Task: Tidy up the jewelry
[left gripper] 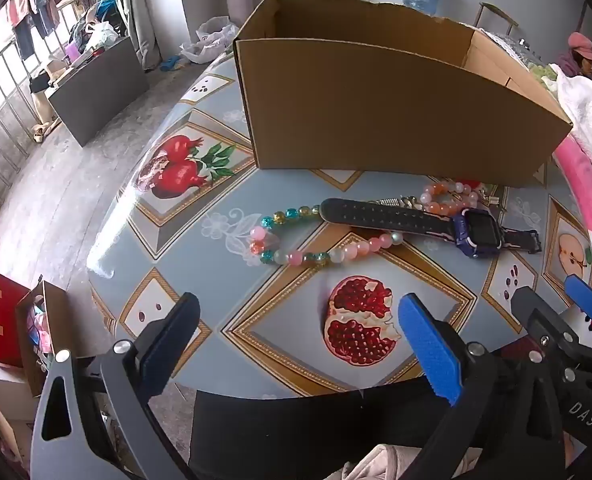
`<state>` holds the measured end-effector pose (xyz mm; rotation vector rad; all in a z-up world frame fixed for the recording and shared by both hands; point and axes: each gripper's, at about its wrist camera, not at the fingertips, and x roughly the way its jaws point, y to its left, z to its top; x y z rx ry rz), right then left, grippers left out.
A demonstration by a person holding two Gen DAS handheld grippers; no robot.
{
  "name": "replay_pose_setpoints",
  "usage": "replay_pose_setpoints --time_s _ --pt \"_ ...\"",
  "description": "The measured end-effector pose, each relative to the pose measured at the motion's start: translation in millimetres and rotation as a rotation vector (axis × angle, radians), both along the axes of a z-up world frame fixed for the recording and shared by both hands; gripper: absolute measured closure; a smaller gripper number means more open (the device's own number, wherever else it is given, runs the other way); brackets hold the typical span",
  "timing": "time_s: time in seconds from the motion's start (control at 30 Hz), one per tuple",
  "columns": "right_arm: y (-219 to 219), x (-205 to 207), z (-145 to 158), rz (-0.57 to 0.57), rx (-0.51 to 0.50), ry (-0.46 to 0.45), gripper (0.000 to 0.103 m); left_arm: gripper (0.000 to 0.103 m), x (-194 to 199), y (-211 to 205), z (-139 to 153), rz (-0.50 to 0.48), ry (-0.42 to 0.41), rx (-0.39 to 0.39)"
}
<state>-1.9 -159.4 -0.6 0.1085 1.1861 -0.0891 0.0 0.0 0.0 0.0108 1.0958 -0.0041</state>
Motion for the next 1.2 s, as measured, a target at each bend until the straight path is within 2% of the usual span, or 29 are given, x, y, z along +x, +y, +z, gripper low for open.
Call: replay_pose_setpoints --time_s 1.2 --pt "2.0 3.2 0.2 0.006 0.003 -0.013 0.008 0.005 0.3 4.6 2.3 0.006 -0.005 -0.010"
